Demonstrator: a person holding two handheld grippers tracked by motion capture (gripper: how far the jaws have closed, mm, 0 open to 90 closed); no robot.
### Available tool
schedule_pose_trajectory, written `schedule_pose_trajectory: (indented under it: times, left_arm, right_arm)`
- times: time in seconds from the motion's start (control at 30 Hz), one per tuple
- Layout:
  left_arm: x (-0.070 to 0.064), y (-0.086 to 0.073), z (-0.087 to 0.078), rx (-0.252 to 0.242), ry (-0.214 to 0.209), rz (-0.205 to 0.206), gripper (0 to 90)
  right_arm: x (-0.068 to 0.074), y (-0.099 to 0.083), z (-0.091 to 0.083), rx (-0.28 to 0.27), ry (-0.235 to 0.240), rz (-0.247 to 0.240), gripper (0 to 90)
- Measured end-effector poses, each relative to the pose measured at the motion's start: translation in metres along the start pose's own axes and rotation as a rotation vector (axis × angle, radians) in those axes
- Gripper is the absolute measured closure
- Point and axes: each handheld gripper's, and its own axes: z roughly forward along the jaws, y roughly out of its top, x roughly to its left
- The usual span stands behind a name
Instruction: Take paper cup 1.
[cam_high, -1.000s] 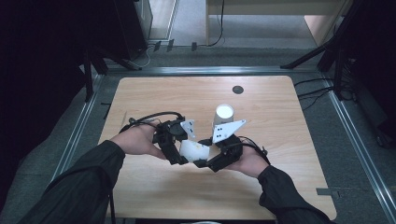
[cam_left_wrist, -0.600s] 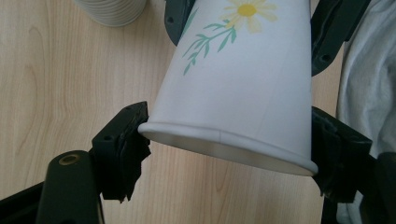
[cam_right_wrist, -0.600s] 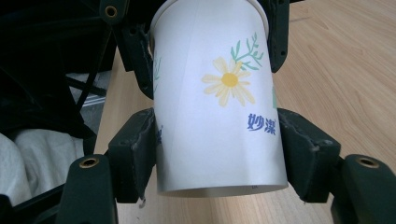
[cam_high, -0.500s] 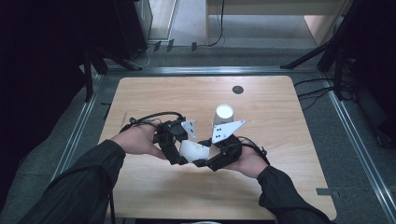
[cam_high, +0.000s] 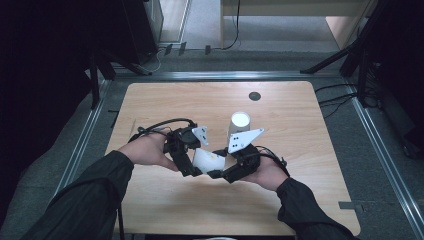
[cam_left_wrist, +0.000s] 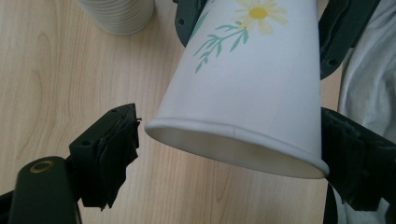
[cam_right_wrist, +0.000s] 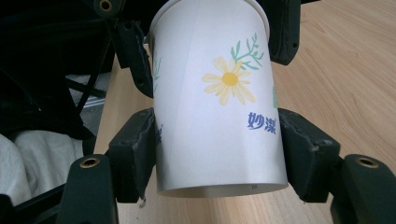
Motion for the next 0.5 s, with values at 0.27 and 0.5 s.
schedule_pose_trajectory:
  times: [0.27,0.5]
  left_arm:
    - [0.001,-0.012,-0.005,-0.124,-0.004,-0.028,12.6]
    - [0.002,-0.026,-0.006,-0.257,-0.044,-0.072,11.9]
  right_arm:
    - [-0.002,-0.001,-0.005,-0.031,0.002,0.004,34.2]
    - [-0.002,-0.003,-0.009,-0.045,0.012,0.012,34.2]
